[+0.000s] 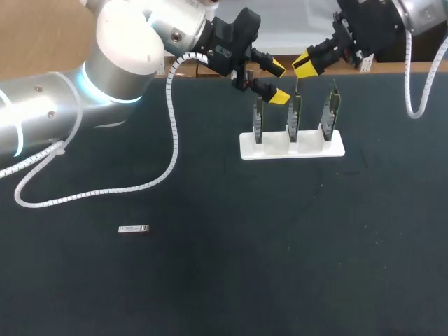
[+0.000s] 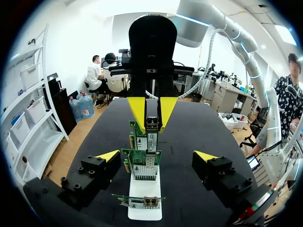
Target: Pick up the optical module with the left hand, and insert it into the network port with the right hand.
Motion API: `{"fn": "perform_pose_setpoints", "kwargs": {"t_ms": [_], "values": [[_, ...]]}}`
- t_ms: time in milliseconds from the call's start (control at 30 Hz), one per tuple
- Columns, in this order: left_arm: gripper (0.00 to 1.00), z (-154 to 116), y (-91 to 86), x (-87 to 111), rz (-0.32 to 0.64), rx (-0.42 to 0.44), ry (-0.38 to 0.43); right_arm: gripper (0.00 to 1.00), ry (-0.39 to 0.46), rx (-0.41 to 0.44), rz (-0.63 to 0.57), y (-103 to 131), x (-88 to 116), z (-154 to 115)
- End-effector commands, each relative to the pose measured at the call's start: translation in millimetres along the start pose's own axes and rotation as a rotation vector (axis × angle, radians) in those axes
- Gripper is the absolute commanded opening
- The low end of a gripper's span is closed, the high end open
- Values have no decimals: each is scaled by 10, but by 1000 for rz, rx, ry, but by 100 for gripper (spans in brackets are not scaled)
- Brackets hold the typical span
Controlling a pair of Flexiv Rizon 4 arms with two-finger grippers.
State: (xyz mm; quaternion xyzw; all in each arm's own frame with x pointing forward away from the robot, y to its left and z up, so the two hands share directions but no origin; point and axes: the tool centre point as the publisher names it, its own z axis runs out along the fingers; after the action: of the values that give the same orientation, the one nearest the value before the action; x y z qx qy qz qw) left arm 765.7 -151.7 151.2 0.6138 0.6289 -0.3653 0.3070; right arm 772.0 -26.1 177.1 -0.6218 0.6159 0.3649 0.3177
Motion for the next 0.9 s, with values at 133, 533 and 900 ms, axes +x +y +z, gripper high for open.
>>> {"fn": "perform_pose_setpoints", "kwargs": {"t_ms": [133, 533, 900], "values": [[100, -1, -11, 3, 1, -3, 0, 0, 7, -10, -3, -11, 28, 28], [100, -1, -11, 3, 1, -3, 0, 0, 16, -20, -1, -26, 40, 23], [100, -1, -11, 3, 1, -3, 0, 0, 7, -21, -8, -36, 5, -5]]}}
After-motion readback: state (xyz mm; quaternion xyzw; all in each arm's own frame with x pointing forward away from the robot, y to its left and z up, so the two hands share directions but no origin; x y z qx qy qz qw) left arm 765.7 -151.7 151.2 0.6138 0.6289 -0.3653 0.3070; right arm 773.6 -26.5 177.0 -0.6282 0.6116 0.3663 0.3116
